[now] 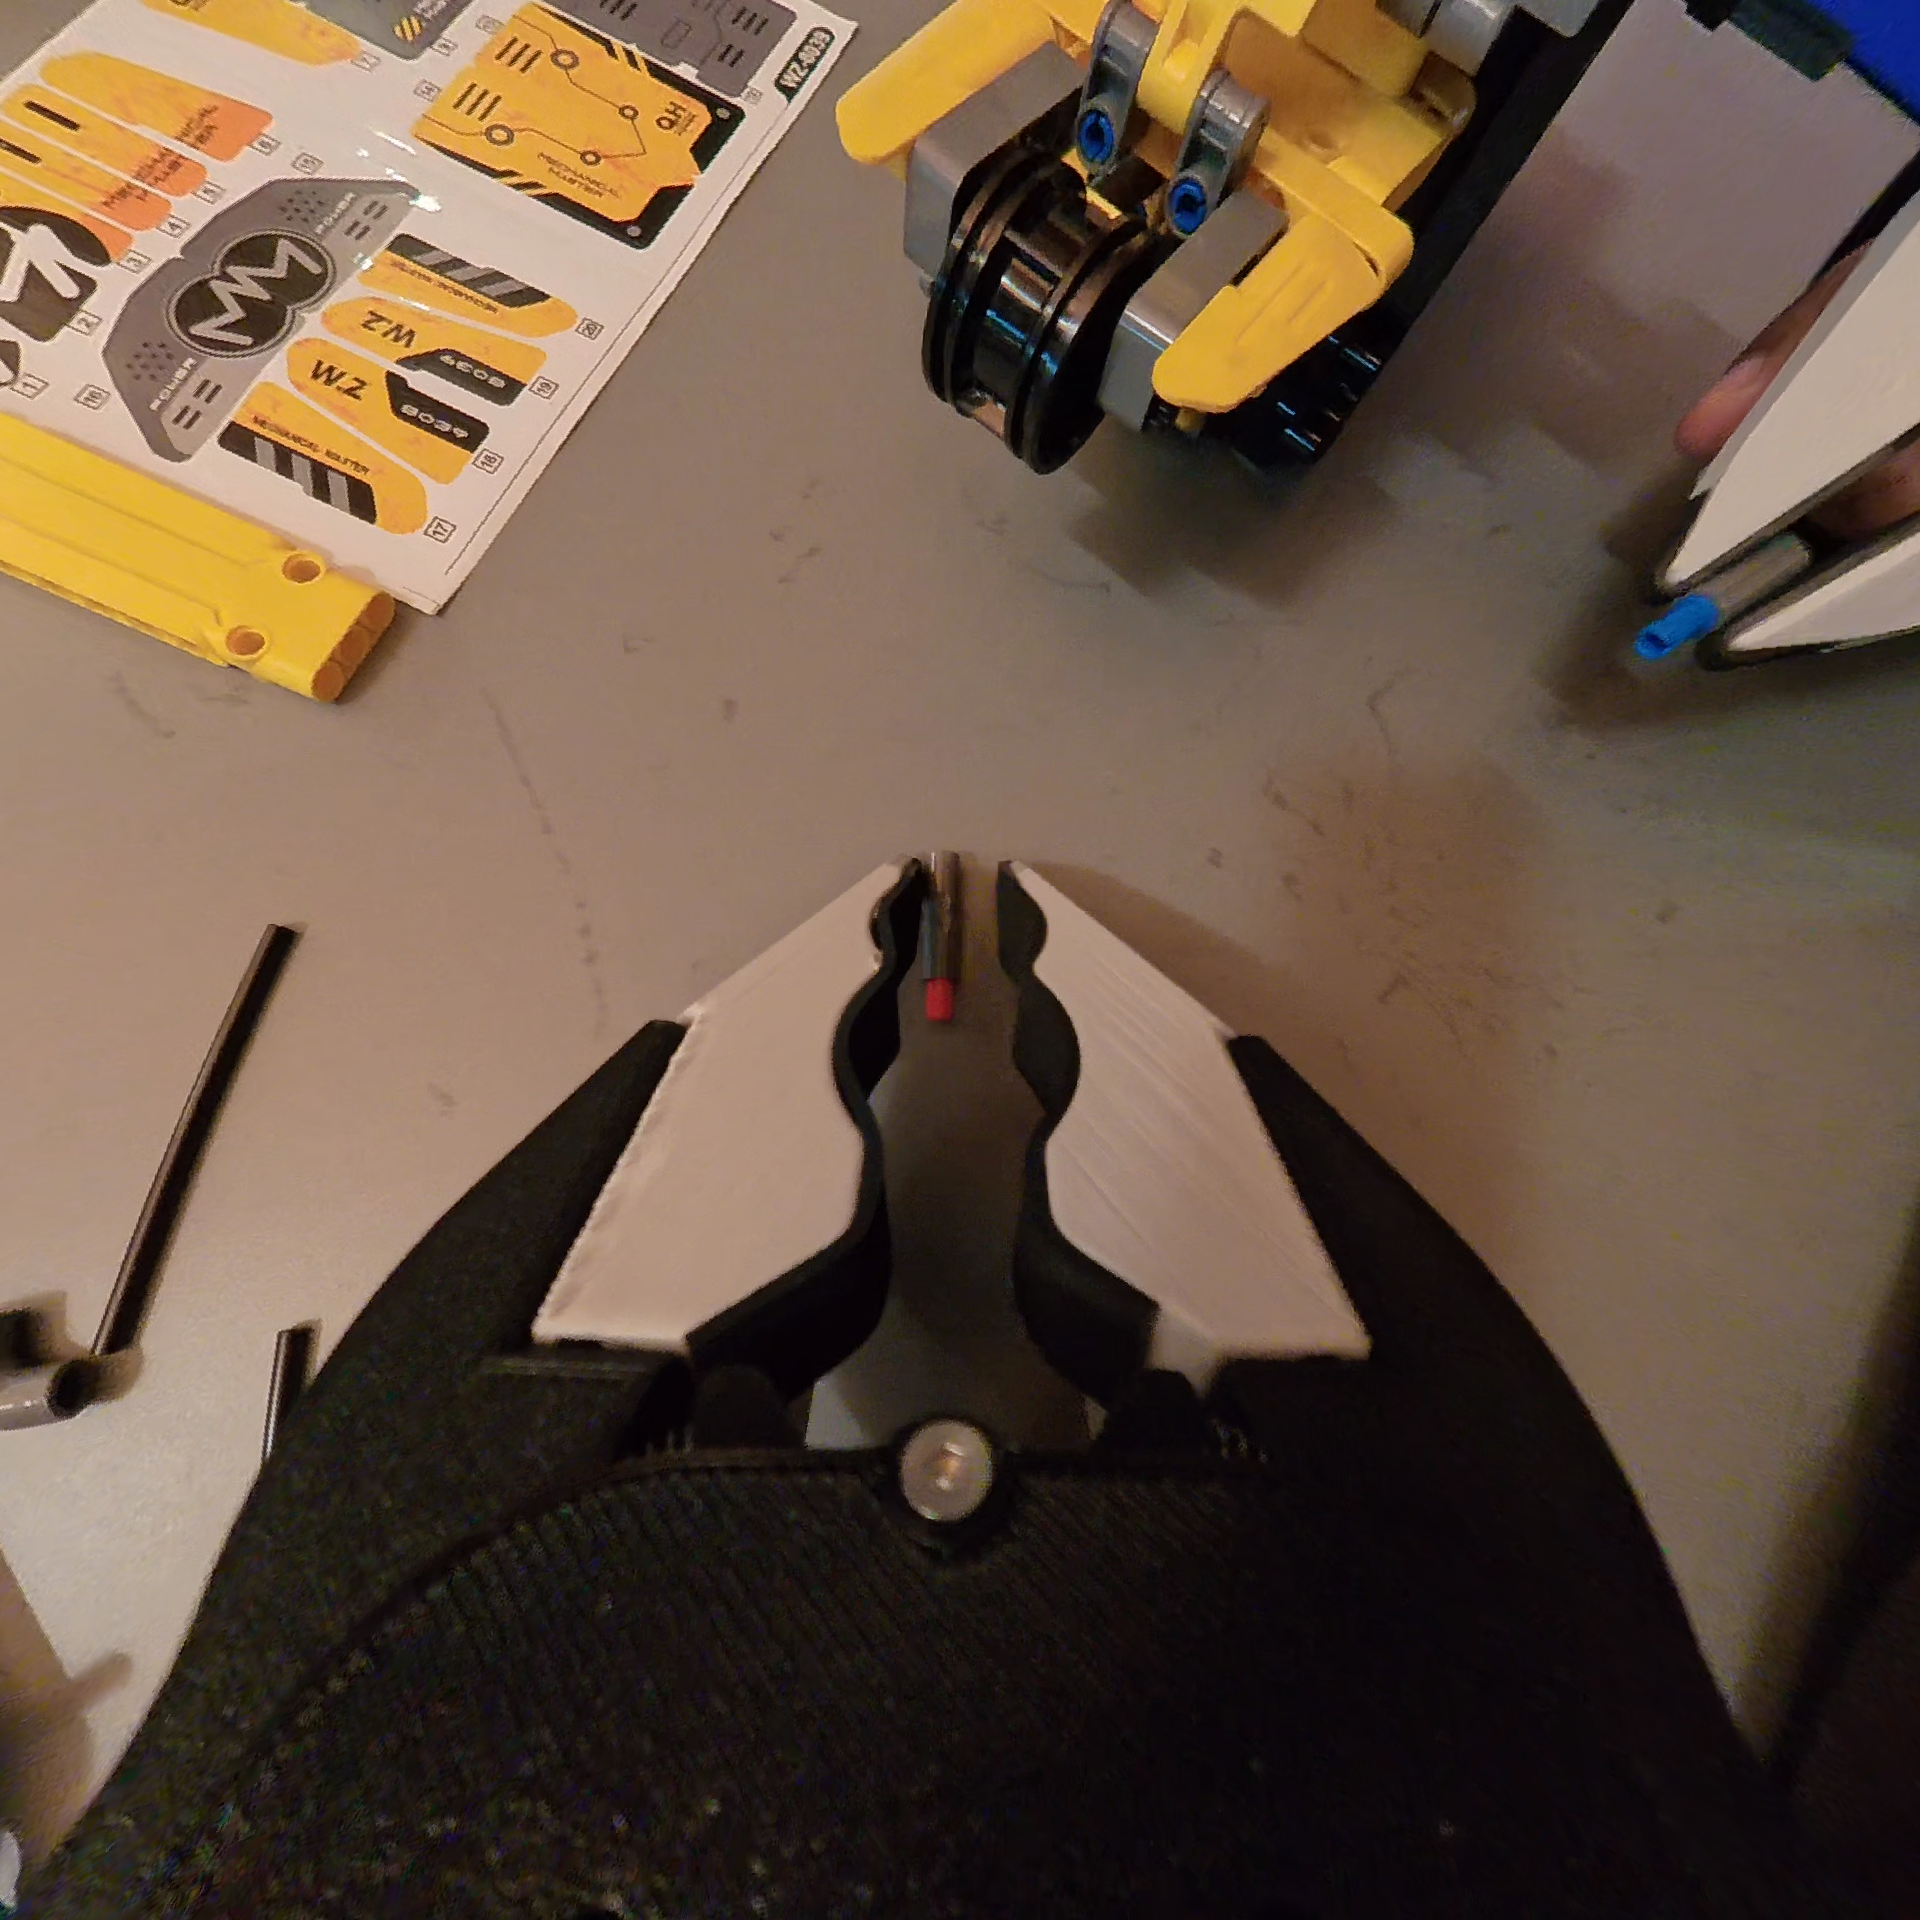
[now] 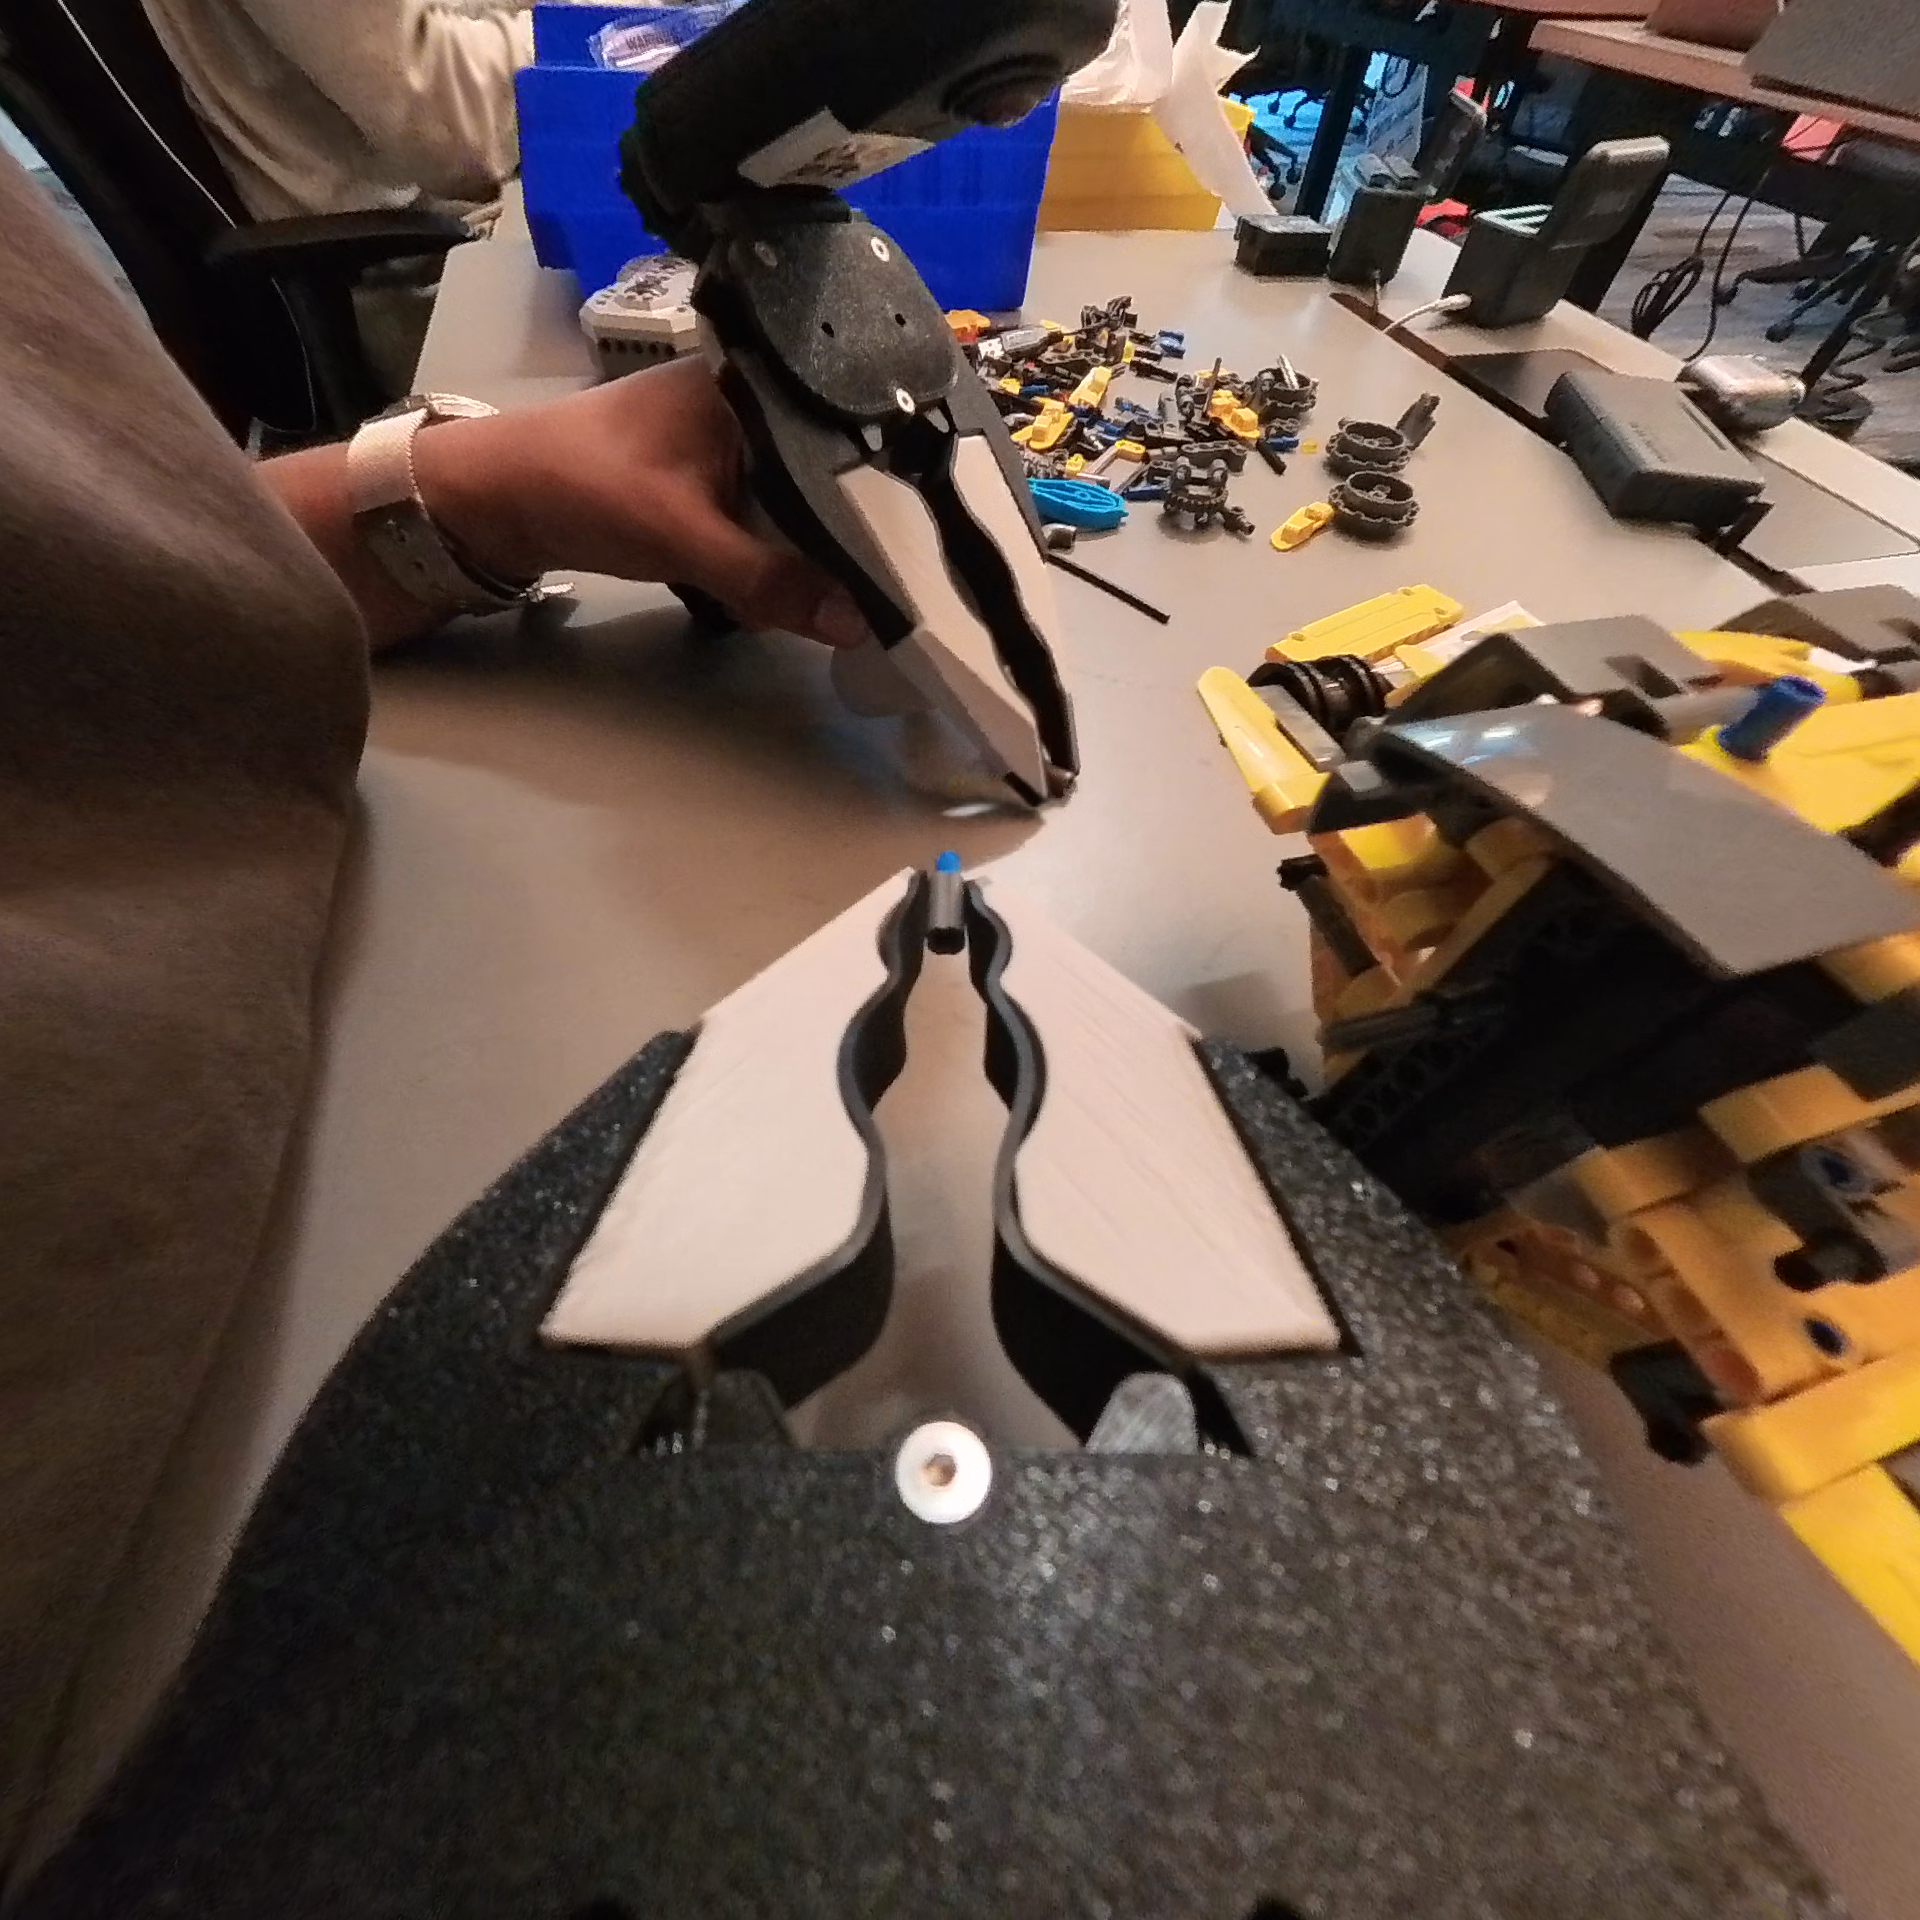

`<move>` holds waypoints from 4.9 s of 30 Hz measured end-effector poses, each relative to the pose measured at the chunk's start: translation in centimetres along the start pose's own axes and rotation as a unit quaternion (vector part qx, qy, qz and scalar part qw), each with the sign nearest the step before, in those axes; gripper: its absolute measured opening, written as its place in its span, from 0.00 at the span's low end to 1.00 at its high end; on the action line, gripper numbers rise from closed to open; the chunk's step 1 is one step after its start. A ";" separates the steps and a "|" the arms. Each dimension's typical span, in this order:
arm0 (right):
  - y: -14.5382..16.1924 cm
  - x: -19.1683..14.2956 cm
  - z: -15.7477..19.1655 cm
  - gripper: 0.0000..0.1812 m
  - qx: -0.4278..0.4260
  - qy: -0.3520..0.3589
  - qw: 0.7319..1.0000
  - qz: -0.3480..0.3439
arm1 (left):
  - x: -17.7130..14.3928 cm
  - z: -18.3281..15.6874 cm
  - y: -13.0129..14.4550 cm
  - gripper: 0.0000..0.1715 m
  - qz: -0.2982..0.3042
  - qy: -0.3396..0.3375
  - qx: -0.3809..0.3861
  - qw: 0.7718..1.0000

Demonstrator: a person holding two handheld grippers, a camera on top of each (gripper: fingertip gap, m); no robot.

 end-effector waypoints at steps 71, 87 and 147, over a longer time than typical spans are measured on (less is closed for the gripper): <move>-10.0 18.8 3.2 0.13 0.081 -0.077 0.994 -0.012 | -24.4 17.7 3.3 0.10 -0.325 -0.301 -0.185 0.877; -9.8 18.8 2.6 0.07 0.123 -0.109 0.986 -0.013 | -24.8 18.0 3.6 0.02 -0.320 -0.340 -0.198 0.862; -9.3 19.6 4.3 0.11 0.044 -0.086 0.995 0.036 | -24.6 17.4 2.8 0.10 -0.316 -0.358 -0.171 0.862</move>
Point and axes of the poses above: each gripper's, where its closed fingertips meet, x out along the fingers, y out of its underside, z = x × y across the jaws, the point moved 5 cm from there along -x, back along the fingers, and after that the axes turned 6 degrees about z, right-handed, at the moved point
